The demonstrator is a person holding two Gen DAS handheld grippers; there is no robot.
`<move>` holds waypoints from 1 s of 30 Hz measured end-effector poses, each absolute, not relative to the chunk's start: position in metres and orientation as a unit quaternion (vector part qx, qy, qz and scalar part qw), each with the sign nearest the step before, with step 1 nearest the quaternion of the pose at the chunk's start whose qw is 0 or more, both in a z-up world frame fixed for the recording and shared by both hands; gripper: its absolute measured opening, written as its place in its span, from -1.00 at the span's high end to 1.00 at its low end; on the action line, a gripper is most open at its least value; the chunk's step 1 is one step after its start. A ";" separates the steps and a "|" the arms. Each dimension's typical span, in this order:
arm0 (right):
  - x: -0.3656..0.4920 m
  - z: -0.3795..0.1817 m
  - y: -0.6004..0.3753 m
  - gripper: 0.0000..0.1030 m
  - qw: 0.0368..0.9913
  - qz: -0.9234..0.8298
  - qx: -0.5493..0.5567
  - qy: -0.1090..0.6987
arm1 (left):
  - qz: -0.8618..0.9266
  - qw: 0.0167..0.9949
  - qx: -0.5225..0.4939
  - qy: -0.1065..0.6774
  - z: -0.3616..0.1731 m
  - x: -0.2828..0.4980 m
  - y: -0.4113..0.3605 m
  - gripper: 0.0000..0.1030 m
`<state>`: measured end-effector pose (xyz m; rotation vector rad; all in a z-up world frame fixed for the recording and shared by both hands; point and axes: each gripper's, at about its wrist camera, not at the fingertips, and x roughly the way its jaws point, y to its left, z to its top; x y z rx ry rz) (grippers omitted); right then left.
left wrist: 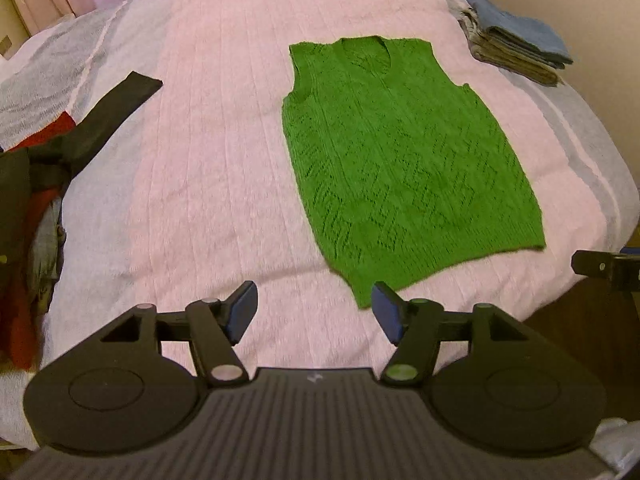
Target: Fold clothes
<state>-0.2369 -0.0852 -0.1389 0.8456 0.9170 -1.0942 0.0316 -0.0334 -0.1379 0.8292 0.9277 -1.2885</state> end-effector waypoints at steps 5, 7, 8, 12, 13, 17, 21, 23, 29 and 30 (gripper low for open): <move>-0.228 -0.128 -0.073 -0.88 0.687 -0.477 0.365 0.408 | -0.562 0.632 0.356 0.398 -0.129 0.033 -0.017 -0.21; -0.224 -0.126 -0.069 -0.88 0.694 -0.474 0.356 0.409 | -0.563 0.634 0.353 0.395 -0.126 0.033 -0.014 -0.21; -0.222 -0.124 -0.067 -0.88 0.696 -0.473 0.352 0.410 | -0.563 0.635 0.352 0.394 -0.124 0.033 -0.012 -0.21; -0.224 -0.123 -0.064 -0.88 0.699 -0.472 0.342 0.415 | -0.568 0.636 0.349 0.389 -0.120 0.028 -0.011 -0.22; -0.226 -0.123 -0.064 -0.88 0.698 -0.473 0.342 0.416 | -0.569 0.635 0.349 0.388 -0.120 0.025 -0.012 -0.22; -0.239 -0.128 -0.067 -0.88 0.688 -0.478 0.354 0.415 | -0.575 0.630 0.353 0.386 -0.122 0.014 -0.016 -0.22; -0.249 -0.129 -0.074 -0.88 0.684 -0.477 0.362 0.416 | -0.576 0.627 0.361 0.380 -0.123 0.000 -0.021 -0.22; -0.251 -0.130 -0.079 -0.88 0.686 -0.474 0.361 0.418 | -0.575 0.629 0.362 0.378 -0.123 -0.005 -0.025 -0.22; -0.259 -0.132 -0.096 -0.88 0.693 -0.461 0.356 0.426 | -0.565 0.635 0.367 0.379 -0.123 -0.019 -0.037 -0.26; -0.260 -0.133 -0.100 -0.88 0.693 -0.458 0.356 0.428 | -0.563 0.635 0.367 0.380 -0.123 -0.021 -0.039 -0.26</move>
